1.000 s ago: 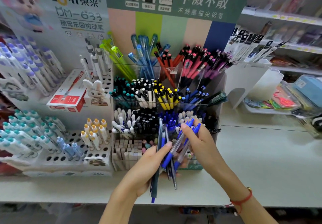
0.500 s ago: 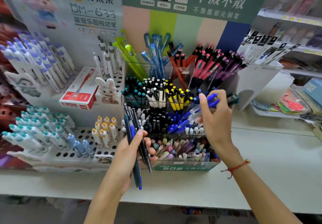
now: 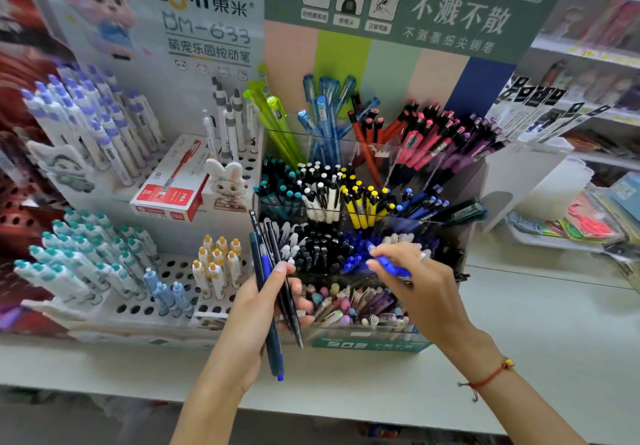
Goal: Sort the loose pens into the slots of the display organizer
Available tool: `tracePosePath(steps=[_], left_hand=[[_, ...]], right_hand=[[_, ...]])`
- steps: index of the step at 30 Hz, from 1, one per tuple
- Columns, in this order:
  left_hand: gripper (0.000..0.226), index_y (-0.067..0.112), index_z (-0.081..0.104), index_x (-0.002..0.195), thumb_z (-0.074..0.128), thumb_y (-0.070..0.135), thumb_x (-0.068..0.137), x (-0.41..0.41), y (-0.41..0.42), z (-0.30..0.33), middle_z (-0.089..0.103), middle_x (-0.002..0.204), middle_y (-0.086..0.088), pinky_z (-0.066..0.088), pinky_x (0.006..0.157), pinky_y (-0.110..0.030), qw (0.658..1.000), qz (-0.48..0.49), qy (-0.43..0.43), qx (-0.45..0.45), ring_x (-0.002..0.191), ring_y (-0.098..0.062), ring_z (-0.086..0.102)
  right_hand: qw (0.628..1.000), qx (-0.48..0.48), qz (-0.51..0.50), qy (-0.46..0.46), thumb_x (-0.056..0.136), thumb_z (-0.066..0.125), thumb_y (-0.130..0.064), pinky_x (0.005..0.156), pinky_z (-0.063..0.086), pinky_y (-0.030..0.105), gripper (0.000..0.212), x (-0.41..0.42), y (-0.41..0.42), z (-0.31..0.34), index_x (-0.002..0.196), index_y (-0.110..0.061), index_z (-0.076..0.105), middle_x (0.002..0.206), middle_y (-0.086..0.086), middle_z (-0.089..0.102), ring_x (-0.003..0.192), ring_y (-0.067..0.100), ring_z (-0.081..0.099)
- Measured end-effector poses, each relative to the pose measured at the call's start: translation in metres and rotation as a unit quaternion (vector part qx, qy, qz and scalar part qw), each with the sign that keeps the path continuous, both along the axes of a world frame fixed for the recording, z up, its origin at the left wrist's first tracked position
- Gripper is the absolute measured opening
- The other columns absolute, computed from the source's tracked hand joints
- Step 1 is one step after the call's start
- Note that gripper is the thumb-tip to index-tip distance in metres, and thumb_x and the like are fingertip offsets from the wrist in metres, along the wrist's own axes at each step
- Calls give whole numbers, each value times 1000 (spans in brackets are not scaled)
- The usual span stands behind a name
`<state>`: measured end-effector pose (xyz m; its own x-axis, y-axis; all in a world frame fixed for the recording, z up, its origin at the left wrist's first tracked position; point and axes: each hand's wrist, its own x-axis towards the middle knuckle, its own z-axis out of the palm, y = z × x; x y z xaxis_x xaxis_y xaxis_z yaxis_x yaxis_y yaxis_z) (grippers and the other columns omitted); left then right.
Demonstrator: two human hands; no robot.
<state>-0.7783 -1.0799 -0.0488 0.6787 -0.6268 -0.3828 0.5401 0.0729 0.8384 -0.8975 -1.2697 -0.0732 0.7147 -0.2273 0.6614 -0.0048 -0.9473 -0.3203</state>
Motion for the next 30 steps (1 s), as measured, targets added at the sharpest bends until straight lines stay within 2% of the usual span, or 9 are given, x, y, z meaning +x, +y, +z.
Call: tracePosePath(steps=[4,8,13,17,22,24,26,28,30], left_hand=[[18,9,58,98,47,23,98,-1,-5,1,58,65,-2,53,50,-26,1000,-5,3,0,54,-14,58],[18,8,58,99,47,23,98,-3,-7,2,57,66,-2,54,50,-26,1000,-9,3,1,54,-14,58],[19,7,58,101,47,23,98,-5,-5,2,56,67,-3,53,50,-25,1000,-10,3,-1,55,-14,58],[19,7,58,101,47,23,98,-4,-5,0,56,67,-2,53,50,-26,1000,-4,4,0,55,-14,58],[18,8,58,99,47,22,99,-8,-7,2,56,65,-2,55,51,-27,1000,-13,11,-6,53,-14,57],[18,7,58,100,47,22,99,-8,-7,3,56,65,-2,55,50,-27,1000,-12,16,-9,53,-14,57],[20,6,58,103,47,22,99,-7,-6,3,56,65,-2,54,50,-26,1000,-10,16,-10,53,-14,57],[21,5,58,104,46,22,99,-7,-5,2,56,66,-2,54,50,-26,1000,-7,11,-8,53,-14,57],[20,6,58,104,46,22,99,-6,-4,2,56,66,-2,54,50,-26,1000,-5,10,-8,54,-14,57]], right_hand=[[995,91,-4,33,92,60,-30,68,51,21,18,-2,3,-4,106,-19,63,91,-3,63,75,8,59],[980,173,-98,17,88,67,-22,72,50,14,15,13,-5,7,98,-12,72,88,-6,67,74,3,62],[983,71,-148,82,83,73,-19,66,55,25,10,21,-11,-5,90,-12,74,85,-1,69,69,11,63],[973,62,-177,137,90,66,-25,59,52,32,9,31,-4,-3,88,-16,66,82,-2,64,65,13,60],[935,213,-143,244,92,63,-24,58,43,29,20,34,-8,15,105,-15,53,80,6,64,59,15,55],[916,326,-124,197,90,65,-20,58,47,27,31,26,-5,20,116,-16,48,85,8,65,62,17,62],[910,384,-143,69,86,71,-14,62,54,21,32,18,3,20,112,-17,53,85,1,67,68,9,68],[909,380,-170,-11,80,77,-13,67,57,21,21,13,8,15,97,-15,65,81,-4,70,69,5,69],[923,343,-175,-9,76,81,-17,67,56,21,14,10,10,7,86,-15,71,77,-10,70,68,2,66]])
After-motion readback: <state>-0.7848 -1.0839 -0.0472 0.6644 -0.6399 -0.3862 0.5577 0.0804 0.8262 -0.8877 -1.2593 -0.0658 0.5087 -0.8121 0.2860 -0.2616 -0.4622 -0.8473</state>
